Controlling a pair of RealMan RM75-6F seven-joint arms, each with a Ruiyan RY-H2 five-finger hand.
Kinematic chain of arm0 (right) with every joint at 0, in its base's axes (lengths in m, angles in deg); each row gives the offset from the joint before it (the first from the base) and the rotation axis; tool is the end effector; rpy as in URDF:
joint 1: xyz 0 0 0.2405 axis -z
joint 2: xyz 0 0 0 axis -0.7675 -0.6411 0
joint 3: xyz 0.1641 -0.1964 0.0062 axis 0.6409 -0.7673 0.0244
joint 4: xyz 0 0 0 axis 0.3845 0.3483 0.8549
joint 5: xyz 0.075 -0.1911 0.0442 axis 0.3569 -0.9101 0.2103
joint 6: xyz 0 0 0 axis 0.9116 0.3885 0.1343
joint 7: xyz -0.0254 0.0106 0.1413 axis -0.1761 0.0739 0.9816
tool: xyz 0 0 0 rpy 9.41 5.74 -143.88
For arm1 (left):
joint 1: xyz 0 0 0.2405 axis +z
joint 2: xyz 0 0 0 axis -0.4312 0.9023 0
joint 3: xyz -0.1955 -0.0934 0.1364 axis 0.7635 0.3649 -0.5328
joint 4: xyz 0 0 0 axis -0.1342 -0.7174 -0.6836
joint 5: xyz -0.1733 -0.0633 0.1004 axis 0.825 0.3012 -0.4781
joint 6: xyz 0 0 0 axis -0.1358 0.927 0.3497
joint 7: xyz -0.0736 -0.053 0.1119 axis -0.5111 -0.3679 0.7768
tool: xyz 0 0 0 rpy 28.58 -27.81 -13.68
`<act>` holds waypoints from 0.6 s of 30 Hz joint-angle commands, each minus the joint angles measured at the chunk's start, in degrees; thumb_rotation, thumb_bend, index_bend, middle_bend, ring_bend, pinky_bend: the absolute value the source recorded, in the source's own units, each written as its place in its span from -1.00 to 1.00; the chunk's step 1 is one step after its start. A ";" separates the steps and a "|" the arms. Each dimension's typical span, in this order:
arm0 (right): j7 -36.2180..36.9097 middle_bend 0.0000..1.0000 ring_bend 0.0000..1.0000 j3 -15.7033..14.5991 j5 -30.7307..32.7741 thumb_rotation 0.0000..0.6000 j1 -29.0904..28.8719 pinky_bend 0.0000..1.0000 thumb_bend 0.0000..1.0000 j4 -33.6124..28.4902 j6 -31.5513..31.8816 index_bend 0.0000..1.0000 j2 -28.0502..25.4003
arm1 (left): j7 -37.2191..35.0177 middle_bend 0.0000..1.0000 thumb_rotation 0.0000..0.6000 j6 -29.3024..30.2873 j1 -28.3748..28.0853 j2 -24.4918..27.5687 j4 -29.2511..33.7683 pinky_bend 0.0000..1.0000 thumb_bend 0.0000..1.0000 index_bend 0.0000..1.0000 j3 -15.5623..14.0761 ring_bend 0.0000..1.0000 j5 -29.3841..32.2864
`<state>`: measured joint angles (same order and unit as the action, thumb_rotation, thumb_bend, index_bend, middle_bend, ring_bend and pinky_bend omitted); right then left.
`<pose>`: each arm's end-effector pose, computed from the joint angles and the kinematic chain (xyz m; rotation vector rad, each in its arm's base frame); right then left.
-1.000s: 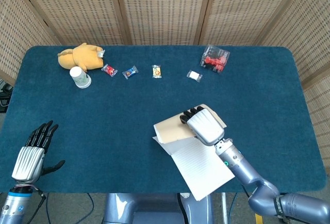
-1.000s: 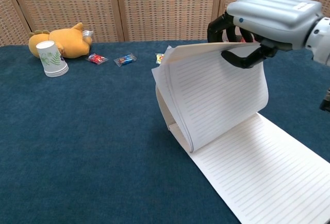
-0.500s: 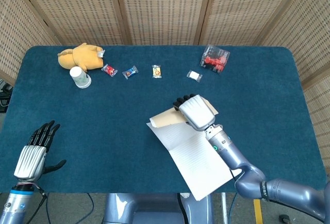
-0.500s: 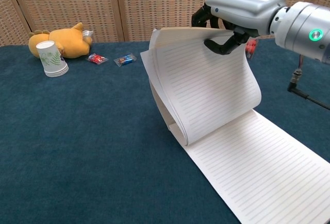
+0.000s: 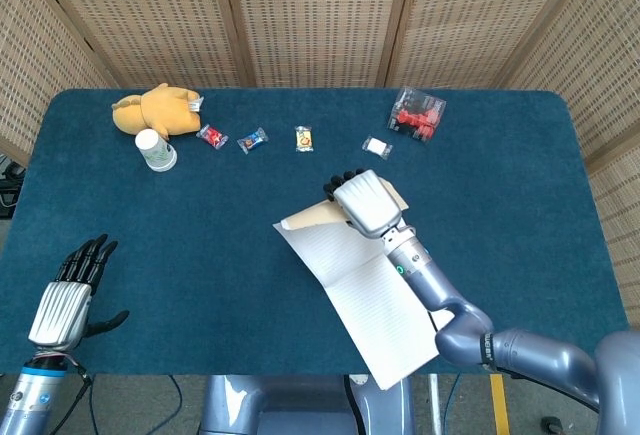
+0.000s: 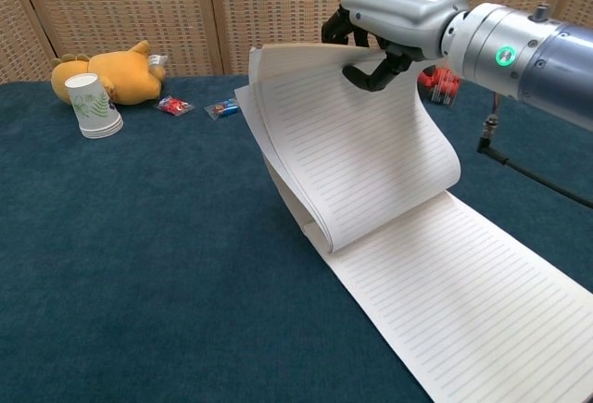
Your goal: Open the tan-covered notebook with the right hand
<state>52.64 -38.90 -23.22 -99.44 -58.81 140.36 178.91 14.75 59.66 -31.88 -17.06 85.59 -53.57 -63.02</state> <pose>-0.0625 -0.3853 0.0106 1.9017 -0.4997 1.1267 -0.2798 0.1767 0.0913 -1.4852 -0.9320 -0.9936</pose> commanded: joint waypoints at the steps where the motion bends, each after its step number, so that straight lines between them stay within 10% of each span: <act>1: 0.06 0.18 0.06 0.55 1.15 1.00 -1.32 0.27 0.50 1.50 -0.83 0.40 0.96 | -0.02 -1.00 1.00 -0.42 -0.15 -0.07 -0.11 -0.82 -0.69 -1.00 0.20 -1.00 0.59; 18: -0.64 0.17 0.06 2.27 7.19 1.00 -9.91 0.22 0.49 13.10 -5.27 0.40 8.19 | -0.10 -1.00 1.00 -2.25 -0.85 0.09 -0.12 -0.82 -0.69 -1.00 -0.04 -1.00 1.65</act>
<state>51.87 -36.74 -16.61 -108.46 -46.85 135.73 186.20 14.67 57.53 -32.68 -17.04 85.42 -53.56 -61.43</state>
